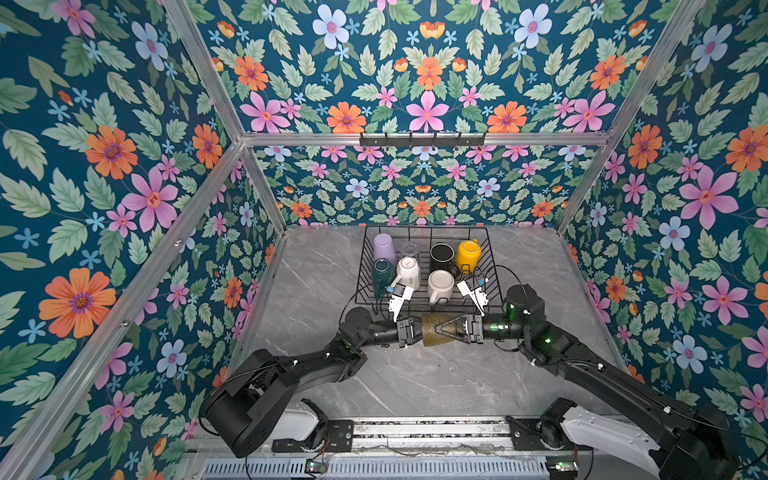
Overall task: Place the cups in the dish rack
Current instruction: 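Close the right gripper on the tumbler's base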
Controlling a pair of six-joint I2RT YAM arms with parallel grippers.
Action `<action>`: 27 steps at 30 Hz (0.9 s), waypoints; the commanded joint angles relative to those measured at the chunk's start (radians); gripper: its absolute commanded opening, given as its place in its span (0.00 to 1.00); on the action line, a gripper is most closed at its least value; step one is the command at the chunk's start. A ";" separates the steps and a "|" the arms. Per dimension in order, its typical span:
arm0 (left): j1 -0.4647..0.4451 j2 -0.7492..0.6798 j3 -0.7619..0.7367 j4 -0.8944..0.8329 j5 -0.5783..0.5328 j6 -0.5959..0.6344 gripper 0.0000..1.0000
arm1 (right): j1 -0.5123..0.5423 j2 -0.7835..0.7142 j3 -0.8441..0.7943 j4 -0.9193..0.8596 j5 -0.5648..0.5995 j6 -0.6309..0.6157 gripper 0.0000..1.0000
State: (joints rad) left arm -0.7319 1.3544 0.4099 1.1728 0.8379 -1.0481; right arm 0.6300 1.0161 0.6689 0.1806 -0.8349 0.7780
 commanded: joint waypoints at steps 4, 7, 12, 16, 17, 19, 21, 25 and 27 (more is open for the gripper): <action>-0.003 0.001 0.007 0.029 -0.016 0.000 0.00 | 0.006 -0.001 0.010 -0.032 0.017 -0.026 0.32; -0.002 0.001 0.006 0.028 -0.016 -0.001 0.00 | 0.005 0.002 0.022 -0.051 0.020 -0.034 0.20; -0.001 -0.002 0.007 0.024 -0.016 -0.002 0.00 | 0.005 0.004 0.037 -0.080 0.035 -0.037 0.00; 0.000 -0.004 0.004 0.019 -0.019 -0.001 0.02 | 0.005 -0.001 0.050 -0.094 0.049 -0.029 0.00; 0.002 -0.007 0.004 0.017 -0.020 -0.002 0.05 | 0.005 -0.004 0.054 -0.092 0.051 -0.020 0.00; 0.005 -0.008 0.002 0.015 -0.021 -0.002 0.09 | 0.004 -0.009 0.067 -0.092 0.052 -0.014 0.00; 0.006 -0.008 0.001 0.011 -0.023 -0.001 0.15 | 0.004 -0.017 0.079 -0.102 0.066 -0.009 0.00; 0.011 -0.008 0.001 0.007 -0.020 0.000 0.50 | -0.010 -0.032 0.108 -0.162 0.082 -0.013 0.00; 0.011 -0.012 -0.003 -0.004 -0.028 0.010 0.71 | -0.027 -0.047 0.113 -0.187 0.083 -0.013 0.00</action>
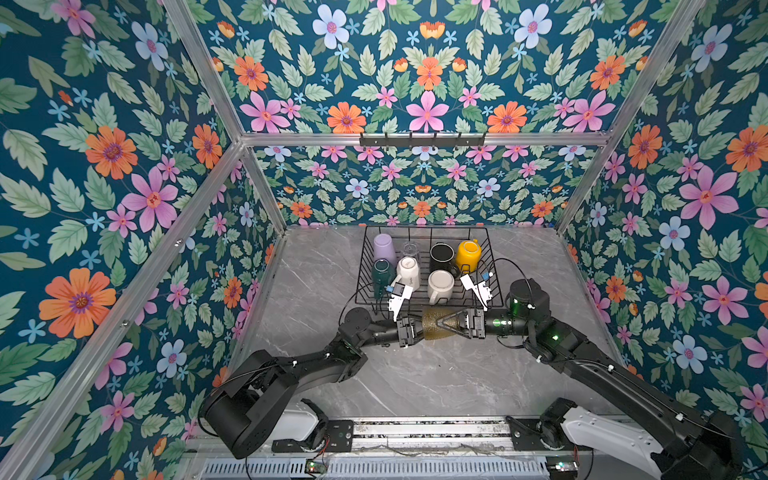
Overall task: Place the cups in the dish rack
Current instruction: 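Close the right gripper on the tumbler's base, then open and withdraw the left gripper while the right gripper holds the tumbler, then carry the tumbler over the rack and lower it upside down with the right gripper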
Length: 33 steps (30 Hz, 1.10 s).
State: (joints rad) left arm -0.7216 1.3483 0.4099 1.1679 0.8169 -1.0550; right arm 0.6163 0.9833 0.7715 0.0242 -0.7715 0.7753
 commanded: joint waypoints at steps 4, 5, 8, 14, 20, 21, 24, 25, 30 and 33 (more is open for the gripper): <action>0.003 -0.022 -0.012 -0.033 -0.030 0.044 0.92 | -0.063 -0.072 0.028 -0.113 0.018 -0.025 0.00; 0.004 -0.029 -0.015 -0.048 -0.040 0.051 0.94 | -0.076 -0.089 0.035 -0.141 0.020 -0.037 0.00; 0.013 -0.065 -0.014 -0.123 -0.071 0.092 1.00 | -0.115 -0.140 0.071 -0.255 0.047 -0.083 0.00; 0.027 -0.195 -0.007 -0.365 -0.193 0.221 1.00 | -0.171 -0.181 0.212 -0.580 0.239 -0.250 0.00; 0.030 -0.395 0.013 -0.680 -0.441 0.375 1.00 | -0.173 -0.085 0.390 -0.826 0.446 -0.384 0.00; 0.030 -0.434 0.016 -0.729 -0.492 0.400 1.00 | -0.173 -0.063 0.421 -0.857 0.486 -0.404 0.00; 0.030 -0.546 0.019 -0.862 -0.654 0.452 1.00 | -0.173 0.003 0.498 -0.918 0.590 -0.459 0.00; 0.030 -0.584 0.018 -0.901 -0.704 0.467 1.00 | -0.173 0.027 0.523 -0.931 0.621 -0.476 0.00; 0.030 -0.728 0.014 -1.015 -0.812 0.529 1.00 | -0.173 0.147 0.608 -0.953 0.712 -0.527 0.00; 0.030 -0.779 0.010 -1.061 -0.843 0.543 1.00 | -0.173 0.220 0.643 -0.949 0.736 -0.545 0.00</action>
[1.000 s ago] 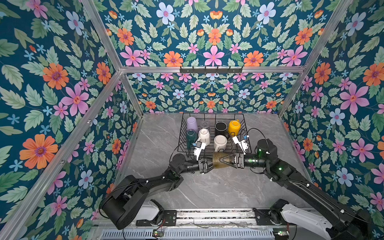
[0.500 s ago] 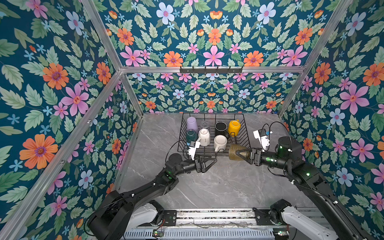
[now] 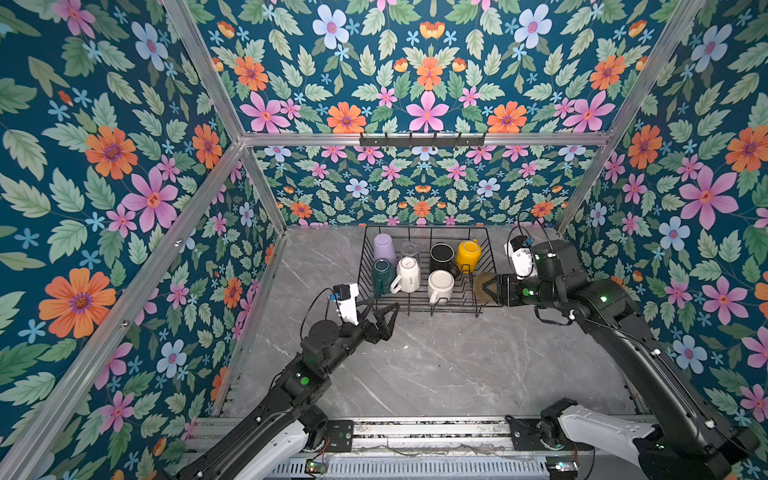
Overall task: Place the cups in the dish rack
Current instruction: 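Carry the tumbler over the rack and lower it upside down with the right gripper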
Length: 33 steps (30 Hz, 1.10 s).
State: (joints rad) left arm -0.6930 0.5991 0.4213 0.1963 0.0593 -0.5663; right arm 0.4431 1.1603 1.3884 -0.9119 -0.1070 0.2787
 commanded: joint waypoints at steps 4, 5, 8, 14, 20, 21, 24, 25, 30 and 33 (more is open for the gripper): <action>0.001 -0.066 -0.007 -0.120 -0.108 0.060 1.00 | 0.000 0.131 0.061 -0.006 0.107 -0.070 0.00; 0.001 -0.071 -0.007 -0.125 -0.108 0.062 1.00 | 0.000 0.153 0.068 -0.001 0.112 -0.073 0.00; 0.001 -0.086 -0.007 -0.136 -0.109 0.068 1.00 | 0.000 0.216 0.089 0.006 0.130 -0.085 0.00; 0.001 -0.098 -0.006 -0.153 -0.111 0.078 1.00 | 0.001 0.335 0.117 0.025 0.144 -0.099 0.00; 0.001 -0.114 -0.006 -0.171 -0.116 0.083 1.00 | 0.001 0.442 0.145 0.039 0.173 -0.112 0.00; 0.001 -0.117 -0.005 -0.174 -0.118 0.083 1.00 | 0.001 0.462 0.150 0.036 0.179 -0.112 0.00; 0.001 -0.123 -0.002 -0.189 -0.123 0.086 1.00 | 0.000 0.527 0.156 0.048 0.195 -0.114 0.00; 0.001 -0.127 -0.001 -0.194 -0.125 0.086 1.00 | 0.000 0.547 0.159 0.050 0.197 -0.112 0.00; 0.001 -0.142 0.002 -0.216 -0.134 0.091 1.00 | 0.000 0.625 0.161 0.075 0.209 -0.109 0.00; 0.001 -0.150 0.005 -0.231 -0.142 0.095 1.00 | 0.000 0.666 0.158 0.099 0.217 -0.104 0.00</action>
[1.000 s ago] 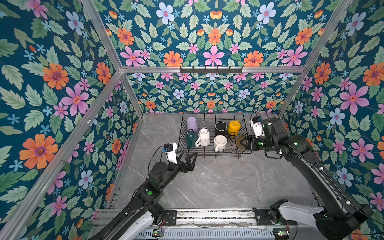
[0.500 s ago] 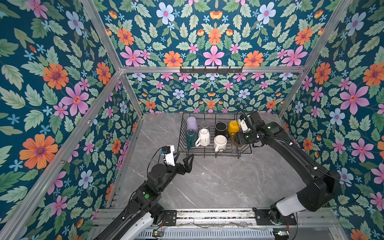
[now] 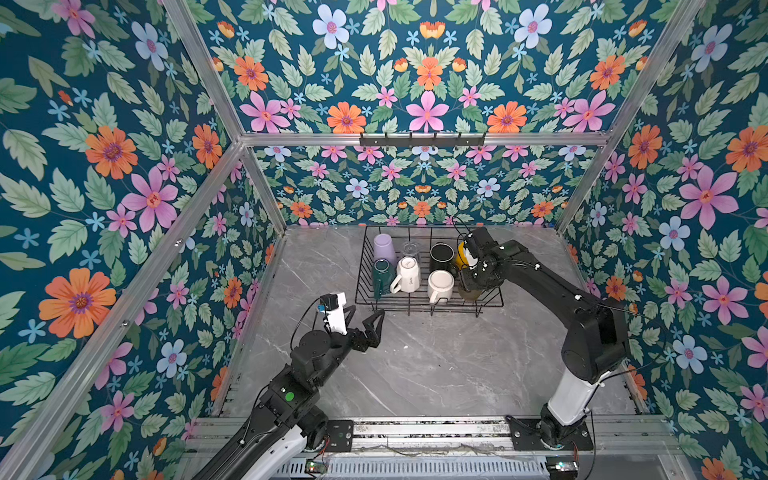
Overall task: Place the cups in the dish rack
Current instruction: 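Carry the tumbler over the rack and lower it upside down with the right gripper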
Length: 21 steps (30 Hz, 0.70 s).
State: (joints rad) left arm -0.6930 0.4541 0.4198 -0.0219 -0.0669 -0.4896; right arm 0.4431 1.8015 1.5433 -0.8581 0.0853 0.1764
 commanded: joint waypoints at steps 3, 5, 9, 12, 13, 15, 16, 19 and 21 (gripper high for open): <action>0.001 -0.012 0.011 -0.025 -0.024 0.023 1.00 | 0.000 0.061 0.008 0.054 0.027 0.009 0.00; 0.001 -0.015 0.013 -0.029 -0.028 0.026 1.00 | 0.001 0.079 0.009 0.059 0.024 0.015 0.00; 0.001 -0.020 0.013 -0.034 -0.035 0.029 1.00 | 0.000 0.100 0.003 0.075 0.021 0.028 0.11; 0.001 -0.020 0.014 -0.038 -0.037 0.032 1.00 | 0.000 0.110 0.001 0.077 0.019 0.037 0.36; 0.001 -0.020 0.013 -0.040 -0.038 0.034 1.00 | 0.001 0.111 -0.004 0.080 0.019 0.037 0.43; 0.001 -0.022 0.013 -0.041 -0.042 0.036 1.00 | 0.001 0.105 -0.013 0.090 0.025 0.043 0.57; 0.001 -0.023 0.013 -0.042 -0.043 0.036 1.00 | 0.000 0.102 -0.016 0.093 0.027 0.044 0.62; 0.001 -0.023 0.014 -0.044 -0.048 0.042 1.00 | 0.000 0.094 -0.022 0.093 0.032 0.045 0.75; 0.001 -0.025 0.016 -0.044 -0.053 0.043 1.00 | 0.001 0.084 -0.028 0.096 0.029 0.047 0.79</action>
State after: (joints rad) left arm -0.6930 0.4324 0.4274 -0.0700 -0.1062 -0.4648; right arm 0.4431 1.8957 1.5200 -0.7834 0.1062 0.2077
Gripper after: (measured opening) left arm 0.997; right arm 0.786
